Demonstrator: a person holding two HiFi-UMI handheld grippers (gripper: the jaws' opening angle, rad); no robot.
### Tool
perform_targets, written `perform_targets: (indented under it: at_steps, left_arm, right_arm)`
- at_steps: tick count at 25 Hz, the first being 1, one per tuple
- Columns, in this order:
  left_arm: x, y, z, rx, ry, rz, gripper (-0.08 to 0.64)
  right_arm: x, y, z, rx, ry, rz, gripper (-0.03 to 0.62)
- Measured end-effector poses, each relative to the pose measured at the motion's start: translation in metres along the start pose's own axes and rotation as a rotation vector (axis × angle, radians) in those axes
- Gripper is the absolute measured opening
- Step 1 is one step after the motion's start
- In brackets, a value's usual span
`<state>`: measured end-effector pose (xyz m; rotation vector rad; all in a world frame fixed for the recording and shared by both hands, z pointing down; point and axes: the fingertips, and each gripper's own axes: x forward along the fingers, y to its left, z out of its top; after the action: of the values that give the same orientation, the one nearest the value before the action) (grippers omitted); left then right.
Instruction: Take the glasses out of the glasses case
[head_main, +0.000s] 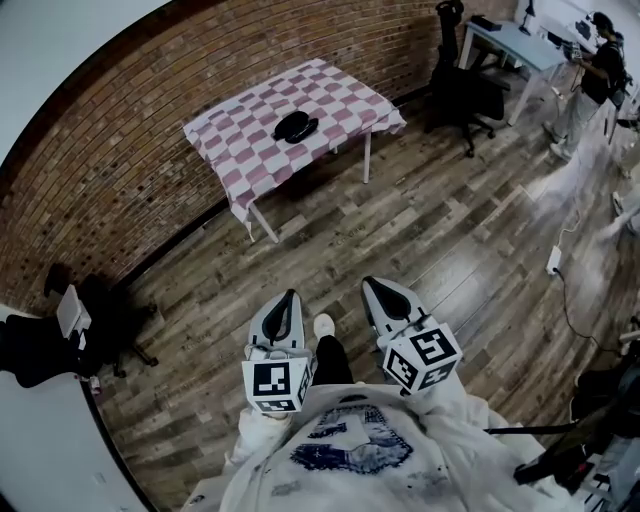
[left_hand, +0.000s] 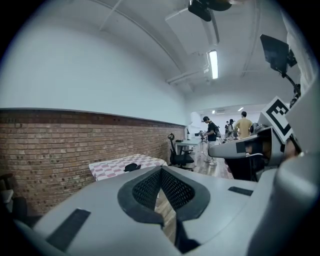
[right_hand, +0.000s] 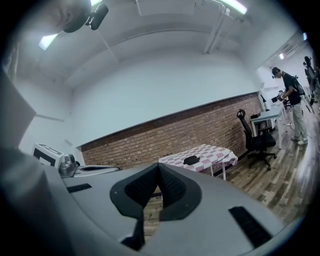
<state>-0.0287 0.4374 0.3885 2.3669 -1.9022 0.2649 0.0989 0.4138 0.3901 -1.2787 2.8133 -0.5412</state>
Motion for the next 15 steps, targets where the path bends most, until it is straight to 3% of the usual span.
perform_targets:
  at_steps: [15]
  left_arm:
    - [0.113, 0.089, 0.01, -0.008, 0.031, -0.018, 0.009]
  right_arm:
    - [0.136, -0.033, 0.02, 0.015, 0.035, -0.018, 0.014]
